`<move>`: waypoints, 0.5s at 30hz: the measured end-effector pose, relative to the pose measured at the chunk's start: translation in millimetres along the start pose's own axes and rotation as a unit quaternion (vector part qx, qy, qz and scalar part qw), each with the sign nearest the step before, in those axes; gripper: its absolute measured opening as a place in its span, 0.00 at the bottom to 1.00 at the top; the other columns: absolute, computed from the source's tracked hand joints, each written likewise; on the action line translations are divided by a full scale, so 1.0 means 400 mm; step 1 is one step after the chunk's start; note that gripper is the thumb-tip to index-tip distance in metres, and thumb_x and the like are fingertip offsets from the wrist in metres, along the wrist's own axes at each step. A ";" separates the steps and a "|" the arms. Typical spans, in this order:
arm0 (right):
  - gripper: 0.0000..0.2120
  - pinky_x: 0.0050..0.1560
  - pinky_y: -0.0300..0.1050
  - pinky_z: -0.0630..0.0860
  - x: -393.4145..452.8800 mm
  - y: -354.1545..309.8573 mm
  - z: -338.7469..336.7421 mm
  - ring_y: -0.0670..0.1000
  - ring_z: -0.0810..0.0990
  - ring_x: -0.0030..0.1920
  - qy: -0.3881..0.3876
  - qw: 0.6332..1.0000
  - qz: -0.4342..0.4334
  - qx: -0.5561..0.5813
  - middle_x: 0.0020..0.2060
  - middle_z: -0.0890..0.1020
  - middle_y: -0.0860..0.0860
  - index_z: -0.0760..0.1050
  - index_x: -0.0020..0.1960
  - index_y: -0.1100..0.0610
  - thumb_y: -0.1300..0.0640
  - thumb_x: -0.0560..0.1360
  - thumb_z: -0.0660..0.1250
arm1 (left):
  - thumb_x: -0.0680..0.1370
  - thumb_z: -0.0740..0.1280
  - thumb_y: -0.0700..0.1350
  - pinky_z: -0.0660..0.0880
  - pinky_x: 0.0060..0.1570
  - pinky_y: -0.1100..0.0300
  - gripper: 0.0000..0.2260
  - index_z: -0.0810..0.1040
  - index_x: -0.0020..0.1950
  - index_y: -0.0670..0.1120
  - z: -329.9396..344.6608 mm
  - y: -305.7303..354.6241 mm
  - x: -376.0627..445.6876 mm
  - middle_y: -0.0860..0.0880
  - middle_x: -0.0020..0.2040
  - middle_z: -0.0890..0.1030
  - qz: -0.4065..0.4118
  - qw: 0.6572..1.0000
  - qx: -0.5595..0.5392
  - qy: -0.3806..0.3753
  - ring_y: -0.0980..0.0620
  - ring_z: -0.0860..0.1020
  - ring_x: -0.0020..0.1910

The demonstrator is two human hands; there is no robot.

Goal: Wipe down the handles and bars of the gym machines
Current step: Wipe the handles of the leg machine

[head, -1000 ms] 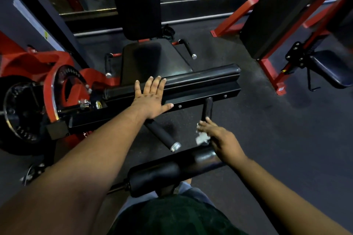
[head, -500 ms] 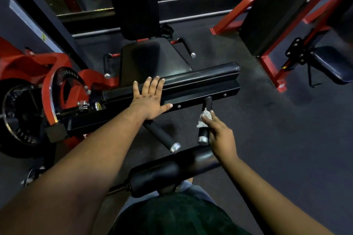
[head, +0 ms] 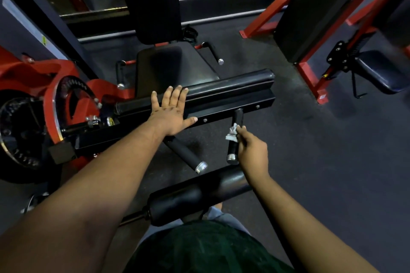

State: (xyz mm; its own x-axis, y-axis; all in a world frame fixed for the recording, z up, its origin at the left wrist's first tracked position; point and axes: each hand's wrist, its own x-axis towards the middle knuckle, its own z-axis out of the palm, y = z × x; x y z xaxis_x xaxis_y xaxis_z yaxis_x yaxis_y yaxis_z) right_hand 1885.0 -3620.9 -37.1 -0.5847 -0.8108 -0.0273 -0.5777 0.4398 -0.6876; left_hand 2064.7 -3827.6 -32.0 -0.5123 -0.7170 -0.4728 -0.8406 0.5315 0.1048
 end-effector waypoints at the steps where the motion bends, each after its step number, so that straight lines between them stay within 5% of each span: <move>1: 0.14 0.56 0.45 0.80 -0.023 0.002 -0.001 0.52 0.85 0.55 0.010 1.000 0.009 0.010 0.57 0.86 0.54 0.81 0.65 0.55 0.62 0.81 0.66 | 0.79 0.51 0.73 0.30 0.73 0.32 0.44 0.27 0.80 0.52 0.000 -0.001 0.000 0.51 0.81 0.28 0.001 1.000 0.001 0.001 0.46 0.30 0.80; 6: 0.14 0.58 0.25 0.70 -0.041 0.004 -0.004 0.47 0.83 0.56 0.028 0.998 0.032 0.036 0.56 0.86 0.54 0.82 0.63 0.60 0.66 0.79 0.67 | 0.79 0.50 0.73 0.30 0.74 0.32 0.44 0.27 0.80 0.52 0.002 -0.003 0.001 0.51 0.81 0.28 0.001 1.000 0.000 0.006 0.46 0.30 0.81; 12: 0.17 0.49 0.38 0.74 0.115 -0.016 0.019 0.57 0.84 0.52 0.015 0.999 0.031 -0.024 0.53 0.86 0.57 0.80 0.66 0.55 0.64 0.82 0.61 | 0.79 0.51 0.73 0.31 0.74 0.32 0.44 0.28 0.81 0.52 -0.004 0.003 -0.007 0.51 0.81 0.29 -0.005 1.000 0.004 0.001 0.46 0.30 0.81; 15: 0.19 0.55 0.44 0.76 0.061 -0.003 -0.009 0.59 0.82 0.60 -0.041 0.994 -0.049 -0.093 0.65 0.81 0.58 0.79 0.68 0.50 0.64 0.81 0.62 | 0.79 0.51 0.73 0.31 0.74 0.32 0.44 0.28 0.81 0.52 -0.005 0.004 -0.008 0.51 0.82 0.29 -0.002 1.000 0.005 0.006 0.46 0.31 0.81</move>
State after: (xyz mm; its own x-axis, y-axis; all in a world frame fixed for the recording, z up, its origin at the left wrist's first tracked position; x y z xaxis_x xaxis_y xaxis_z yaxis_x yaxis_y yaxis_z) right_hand 1869.5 -3640.0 -34.3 -0.4759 -0.8790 -0.0314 -0.7295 0.4144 -0.5441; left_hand 2064.7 -3825.3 -28.6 -0.5113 -0.7245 -0.4622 -0.8408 0.5329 0.0949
